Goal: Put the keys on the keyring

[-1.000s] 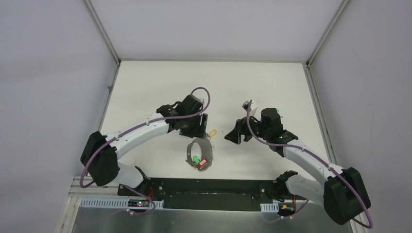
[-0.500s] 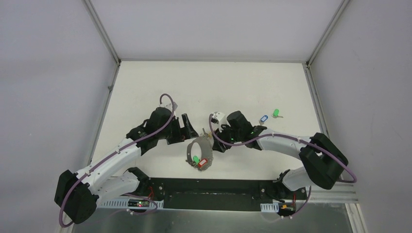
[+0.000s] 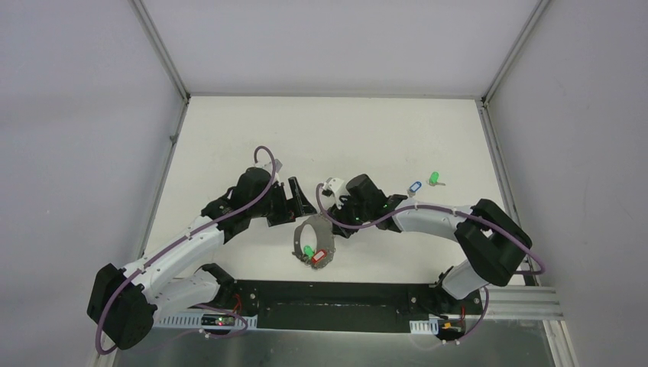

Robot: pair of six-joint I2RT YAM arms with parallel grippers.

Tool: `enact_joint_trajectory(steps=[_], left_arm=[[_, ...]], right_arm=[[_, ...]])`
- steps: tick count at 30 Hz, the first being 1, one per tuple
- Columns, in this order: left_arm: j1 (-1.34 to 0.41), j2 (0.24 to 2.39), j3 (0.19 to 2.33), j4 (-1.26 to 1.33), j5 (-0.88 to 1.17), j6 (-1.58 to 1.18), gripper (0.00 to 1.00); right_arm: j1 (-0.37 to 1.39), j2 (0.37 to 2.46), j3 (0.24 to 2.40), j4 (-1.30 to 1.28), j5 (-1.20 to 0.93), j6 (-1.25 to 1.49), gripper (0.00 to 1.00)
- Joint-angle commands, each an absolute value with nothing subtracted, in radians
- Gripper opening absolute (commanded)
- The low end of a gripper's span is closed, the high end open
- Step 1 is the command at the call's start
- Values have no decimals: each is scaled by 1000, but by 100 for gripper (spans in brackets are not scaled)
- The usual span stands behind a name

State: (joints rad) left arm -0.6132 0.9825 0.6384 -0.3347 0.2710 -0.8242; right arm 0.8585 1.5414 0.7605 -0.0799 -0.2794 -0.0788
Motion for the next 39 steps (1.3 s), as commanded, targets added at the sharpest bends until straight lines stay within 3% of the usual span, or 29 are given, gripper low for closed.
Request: enact_joint_trajectory(steps=[1,6,21,34,39], left_arm=[[-601,983,643,-288,285,-833,84],[-601,986,643,-290,283,-830,83],[-601,999,649,-304,279,-813,83],[-601,1018,647,-304,291,-806,83],[-601,1055,668,-309,348,-745,77]], right_arm=[[862,1560,802,-77,-294,-126,48],[863,1580,811,-88,-307,-133,50],[864,1607,844,-107,-306,-146,28],[864,1606,847,-74,-353,-206,39],[860,1577,852,-92,-324,-200,39]])
